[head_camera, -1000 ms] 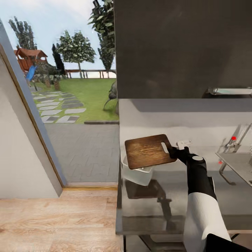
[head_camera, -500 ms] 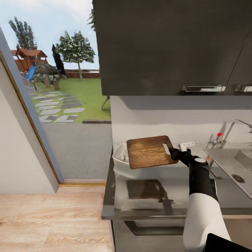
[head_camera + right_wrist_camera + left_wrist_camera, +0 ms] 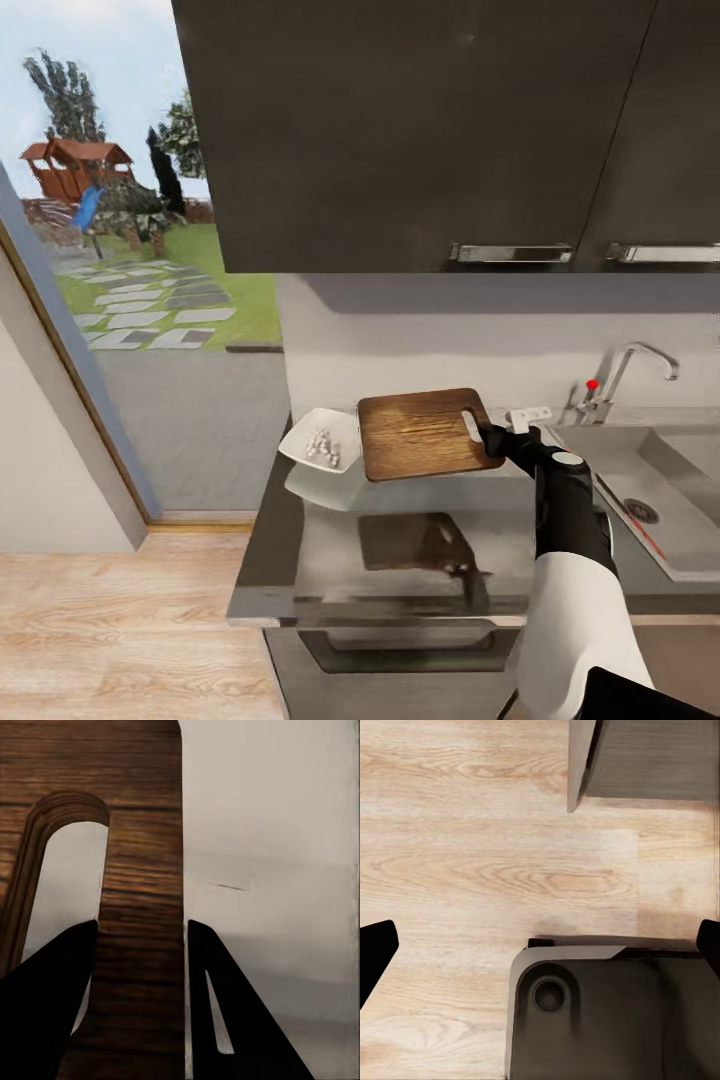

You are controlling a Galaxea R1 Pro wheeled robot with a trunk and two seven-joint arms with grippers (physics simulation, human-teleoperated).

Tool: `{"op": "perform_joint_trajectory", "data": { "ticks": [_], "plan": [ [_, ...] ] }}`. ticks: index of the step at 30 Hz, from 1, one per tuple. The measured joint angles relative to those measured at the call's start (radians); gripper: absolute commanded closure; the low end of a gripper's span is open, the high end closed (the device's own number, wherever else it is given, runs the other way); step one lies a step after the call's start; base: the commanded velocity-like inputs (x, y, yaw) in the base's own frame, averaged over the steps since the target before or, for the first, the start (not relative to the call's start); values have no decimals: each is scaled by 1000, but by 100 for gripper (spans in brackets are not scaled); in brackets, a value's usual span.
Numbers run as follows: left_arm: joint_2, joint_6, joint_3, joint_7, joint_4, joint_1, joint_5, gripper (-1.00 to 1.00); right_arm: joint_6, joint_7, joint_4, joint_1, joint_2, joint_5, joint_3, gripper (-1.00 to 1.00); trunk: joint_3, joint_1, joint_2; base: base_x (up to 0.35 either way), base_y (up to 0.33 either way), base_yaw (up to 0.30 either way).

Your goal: In the kitchen, take the Vidalia onion out of the sink, dice it on the chopping board with the paring knife, put the diced onion into the bowl on the countertop, then place both the paring knife and the chopping board into the sink.

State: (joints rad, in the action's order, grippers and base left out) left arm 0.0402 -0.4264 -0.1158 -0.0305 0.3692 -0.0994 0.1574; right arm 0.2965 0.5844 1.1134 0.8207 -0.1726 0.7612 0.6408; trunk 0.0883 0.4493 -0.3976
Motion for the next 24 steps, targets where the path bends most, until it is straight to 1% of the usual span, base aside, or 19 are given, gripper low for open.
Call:
{"op": "perform_joint_trajectory", "data": {
  "ticks": [20, 22, 24],
  "plan": [
    [-2, 0, 0, 0, 3, 0, 0, -100, -1, -6, -23, 0, -1, 2, 0, 100, 0, 0, 0, 0, -318, 0],
    [-2, 0, 0, 0, 3, 0, 0, -100, -3, -34, -26, 0, 0, 5, 1, 100, 0, 0, 0, 0, -318, 0],
    [-2, 0, 0, 0, 3, 0, 0, -100, -3, -89, -28, 0, 0, 5, 1, 100, 0, 0, 0, 0, -318, 0]
  ]
}}
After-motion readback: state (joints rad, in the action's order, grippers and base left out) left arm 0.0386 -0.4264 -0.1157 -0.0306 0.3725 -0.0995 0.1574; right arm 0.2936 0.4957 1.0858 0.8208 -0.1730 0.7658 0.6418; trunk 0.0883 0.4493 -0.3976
